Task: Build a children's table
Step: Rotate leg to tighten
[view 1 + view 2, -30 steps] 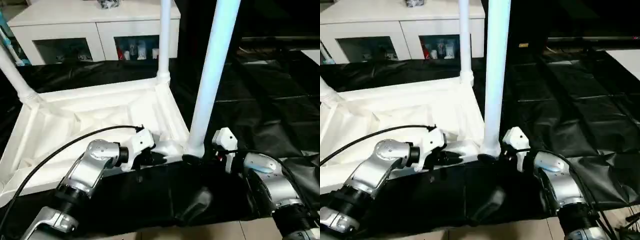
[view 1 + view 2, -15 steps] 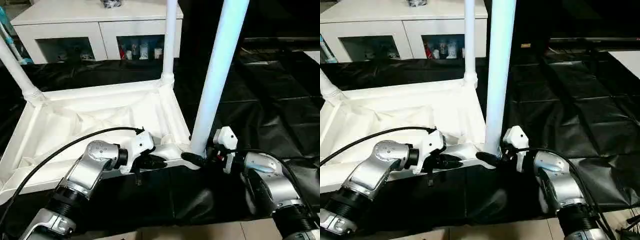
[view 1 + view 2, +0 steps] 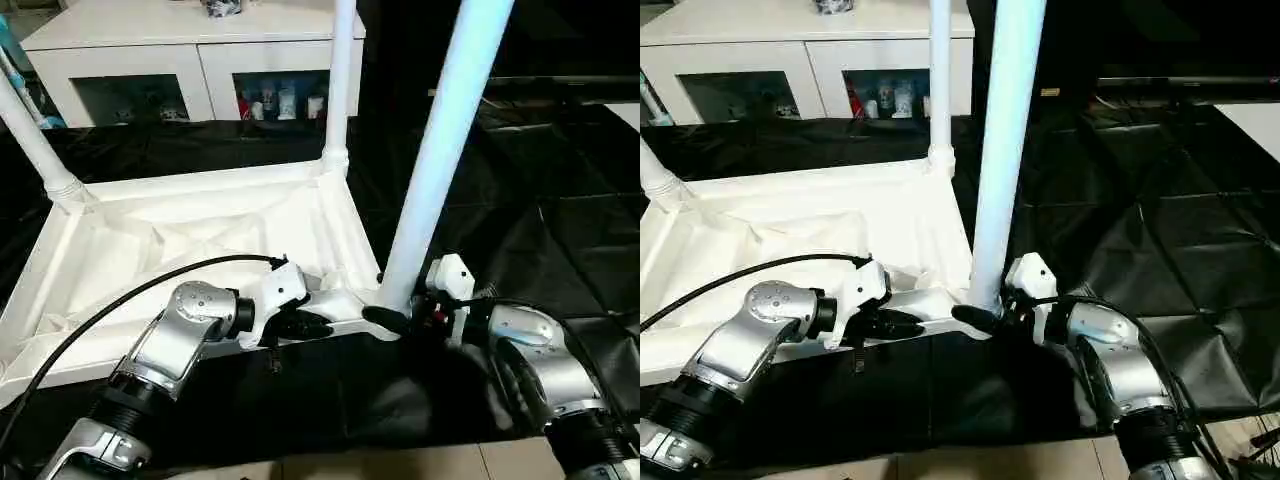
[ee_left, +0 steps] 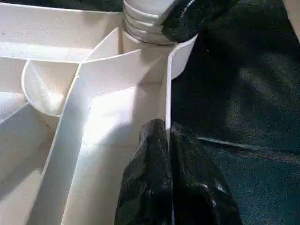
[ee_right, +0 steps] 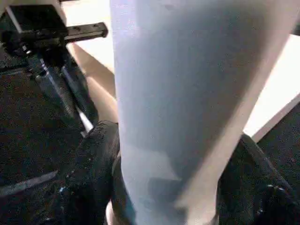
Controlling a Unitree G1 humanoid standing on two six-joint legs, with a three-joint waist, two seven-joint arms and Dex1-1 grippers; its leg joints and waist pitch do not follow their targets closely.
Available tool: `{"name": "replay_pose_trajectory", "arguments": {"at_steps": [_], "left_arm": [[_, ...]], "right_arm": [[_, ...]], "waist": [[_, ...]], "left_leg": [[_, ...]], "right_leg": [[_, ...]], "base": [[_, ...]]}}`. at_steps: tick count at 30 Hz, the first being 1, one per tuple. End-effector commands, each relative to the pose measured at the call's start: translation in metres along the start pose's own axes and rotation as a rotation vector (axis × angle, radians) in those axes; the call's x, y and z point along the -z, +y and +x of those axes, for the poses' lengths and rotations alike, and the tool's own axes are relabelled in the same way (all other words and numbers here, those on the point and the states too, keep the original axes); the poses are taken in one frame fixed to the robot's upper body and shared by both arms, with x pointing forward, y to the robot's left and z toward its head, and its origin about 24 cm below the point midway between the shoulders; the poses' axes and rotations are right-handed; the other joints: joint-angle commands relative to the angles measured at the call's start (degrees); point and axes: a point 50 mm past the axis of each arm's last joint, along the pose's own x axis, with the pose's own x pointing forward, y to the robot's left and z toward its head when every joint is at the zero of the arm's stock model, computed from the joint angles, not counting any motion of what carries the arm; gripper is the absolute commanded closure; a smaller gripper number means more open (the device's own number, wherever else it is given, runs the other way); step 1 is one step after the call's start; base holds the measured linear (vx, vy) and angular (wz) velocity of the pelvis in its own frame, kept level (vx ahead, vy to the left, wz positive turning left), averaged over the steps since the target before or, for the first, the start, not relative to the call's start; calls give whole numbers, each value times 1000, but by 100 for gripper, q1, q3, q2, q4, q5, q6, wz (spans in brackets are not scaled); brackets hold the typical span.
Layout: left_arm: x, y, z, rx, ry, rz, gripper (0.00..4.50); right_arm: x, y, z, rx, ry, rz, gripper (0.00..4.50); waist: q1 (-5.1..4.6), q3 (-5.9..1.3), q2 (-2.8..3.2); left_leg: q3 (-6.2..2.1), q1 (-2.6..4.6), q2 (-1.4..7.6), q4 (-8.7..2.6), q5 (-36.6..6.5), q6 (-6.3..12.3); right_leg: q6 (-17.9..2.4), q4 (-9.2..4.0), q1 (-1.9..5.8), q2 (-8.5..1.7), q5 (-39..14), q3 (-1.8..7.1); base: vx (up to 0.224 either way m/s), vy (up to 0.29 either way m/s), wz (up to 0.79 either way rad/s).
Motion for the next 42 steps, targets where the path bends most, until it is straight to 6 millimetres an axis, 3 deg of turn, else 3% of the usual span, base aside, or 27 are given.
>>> {"name": "replay_pose_trajectory", "arguments": {"at_steps": [1,2,4,6,8,10,12,14,15,18,19,21,24,25,28,30,33,36,39,42], "left_arm": [[7,-2,9,-16,6,-51,450],[7,0,13,-54,11,-65,450],[8,2,19,-88,22,-78,450],[9,4,27,-131,32,-99,450],[8,7,36,-197,41,-135,450],[6,13,48,-294,52,-194,450],[2,17,57,-345,57,-230,450],[-1,19,61,-378,58,-237,450],[-3,21,66,-396,60,-240,450],[-11,22,76,-430,52,-236,450],[-11,22,76,-430,52,-236,450],[-16,21,80,-402,43,-213,450],[-16,21,79,-384,40,-187,450],[-15,21,77,-374,40,-180,450],[-10,21,74,-355,50,-173,450],[-10,20,71,-326,49,-143,450],[-9,19,66,-284,35,-112,450],[-9,16,59,-224,4,-78,450],[-6,13,50,-168,-13,-58,450],[-5,10,41,-108,-34,-26,450]], "right_arm": [[11,-8,2,155,27,72,186],[15,-12,6,242,25,126,186],[18,-14,12,322,26,173,187],[23,-13,21,408,44,220,187],[26,-11,31,513,54,274,187],[28,-9,46,651,93,326,187],[28,-6,57,722,138,309,187],[28,-5,63,761,169,314,187],[29,-3,68,787,182,345,187],[26,2,81,795,175,393,187],[26,2,81,795,175,393,187],[17,3,87,762,137,320,187],[11,3,87,753,66,366,187],[10,2,86,757,44,385,131],[7,-1,84,759,16,398,108],[5,-3,81,766,6,377,83],[1,-9,74,759,-3,276,62],[-2,-15,62,704,-31,157,51],[-3,-15,48,548,-61,141,51],[-2,-16,26,394,-71,119,51]], "waist": [[10,-295,-71],[-21,-279,-88],[-45,-256,-83],[-88,-212,-82],[-100,-195,-60],[-119,-178,-81],[-135,-184,-50],[-118,-215,-80],[-121,-203,-87],[-118,-191,-99],[-96,-205,-92],[-88,-207,-98],[-79,-203,-97],[-83,-202,-102],[-87,-189,-104],[-111,-196,-104],[-100,-209,-103],[-77,-236,-105],[-32,-264,-117],[-4,-286,-82]], "left_leg": [[-27,12,178,-323,-472,672],[-35,27,181,-351,-746,494],[-34,37,184,-371,-923,396],[-51,67,178,-430,-1376,149],[-53,103,181,-450,-1574,16],[-67,109,153,-476,-1757,-83],[-86,164,151,-482,-1936,-221],[-92,123,158,-500,-1774,-163],[-77,135,147,-500,-1815,-123],[-91,174,137,-507,-2095,-106],[-89,192,143,-500,-2080,-109],[-91,138,156,-518,-1906,-71],[-93,136,147,-525,-1988,-9],[-92,134,150,-527,-1992,0],[-102,98,142,-548,-2006,56],[-136,54,136,-576,-1979,53],[-112,65,153,-563,-1754,62],[-88,52,160,-535,-1539,109],[-49,-24,148,-448,-846,525],[-34,-27,160,-389,-391,797]], "right_leg": [[-1656,-351,292,-312,277,191],[-1598,-389,294,-311,-163,194],[-1546,-424,274,-316,-442,201],[-1368,-501,258,-322,-1293,204],[-1229,-545,219,-326,-1582,232],[-1108,-568,214,-313,-1882,230],[-1014,-598,169,-324,-2176,230],[-978,-594,223,-326,-1732,231],[-974,-604,191,-310,-1690,234],[-857,-661,155,-335,-2172,235],[-837,-664,154,-341,-2147,241],[-875,-629,184,-334,-1726,240],[-827,-649,182,-348,-1862,235],[-822,-652,179,-348,-1882,236],[-765,-667,191,-358,-2011,234],[-640,-695,214,-384,-2366,219],[-716,-682,190,-372,-2028,231],[-842,-644,217,-371,-1628,232],[-1137,-530,288,-361,-513,223],[-1368,-439,310,-347,308,202]], "base": [[0,0,0],[0,0,0],[0,0,0],[0,0,0],[0,0,0],[0,0,0],[0,0,0],[0,0,0],[0,0,0],[0,0,0],[0,0,0],[0,0,0],[0,0,0],[0,0,0],[0,0,0],[0,0,0],[0,0,0],[0,0,0],[17,-10,1],[0,0,0]]}}
